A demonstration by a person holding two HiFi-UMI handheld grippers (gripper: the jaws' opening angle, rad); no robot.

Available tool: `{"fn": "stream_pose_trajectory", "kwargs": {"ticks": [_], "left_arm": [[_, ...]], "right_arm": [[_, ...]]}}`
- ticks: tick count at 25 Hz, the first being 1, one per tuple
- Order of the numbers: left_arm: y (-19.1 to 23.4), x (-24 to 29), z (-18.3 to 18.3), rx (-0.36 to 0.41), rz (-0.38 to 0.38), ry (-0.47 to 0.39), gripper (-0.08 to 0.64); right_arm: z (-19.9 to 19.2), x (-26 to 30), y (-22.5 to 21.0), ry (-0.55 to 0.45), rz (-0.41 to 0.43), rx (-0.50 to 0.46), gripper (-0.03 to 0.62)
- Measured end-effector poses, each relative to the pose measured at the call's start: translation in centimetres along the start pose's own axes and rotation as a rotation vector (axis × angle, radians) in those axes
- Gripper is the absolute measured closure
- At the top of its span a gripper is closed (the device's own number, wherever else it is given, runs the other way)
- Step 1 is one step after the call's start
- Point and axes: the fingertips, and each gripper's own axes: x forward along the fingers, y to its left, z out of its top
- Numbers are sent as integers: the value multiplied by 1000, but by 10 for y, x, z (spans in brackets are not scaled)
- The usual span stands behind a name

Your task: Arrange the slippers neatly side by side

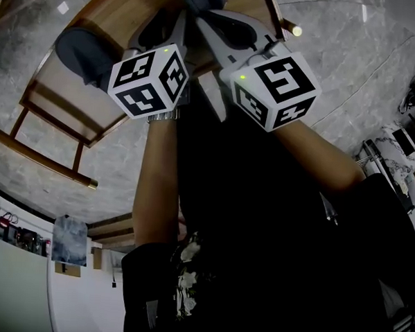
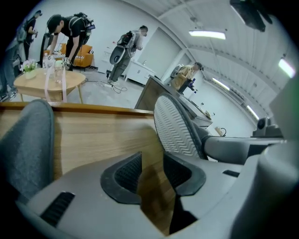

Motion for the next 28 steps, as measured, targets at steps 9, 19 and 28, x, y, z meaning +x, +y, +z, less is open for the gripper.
{"fn": "stream_pose_trajectory", "kwargs": {"ticks": [9, 19, 28], "left_arm": [[20, -35, 3, 3, 30, -50, 439], [43, -71, 12, 110, 134, -158, 555], [50, -81, 11, 186, 135, -133, 558]], "right_arm": [[-8, 26, 15, -11, 40, 5, 584], [-13, 38, 18, -38, 26, -43, 592], [-1, 41, 21, -106, -54, -300, 442]]}}
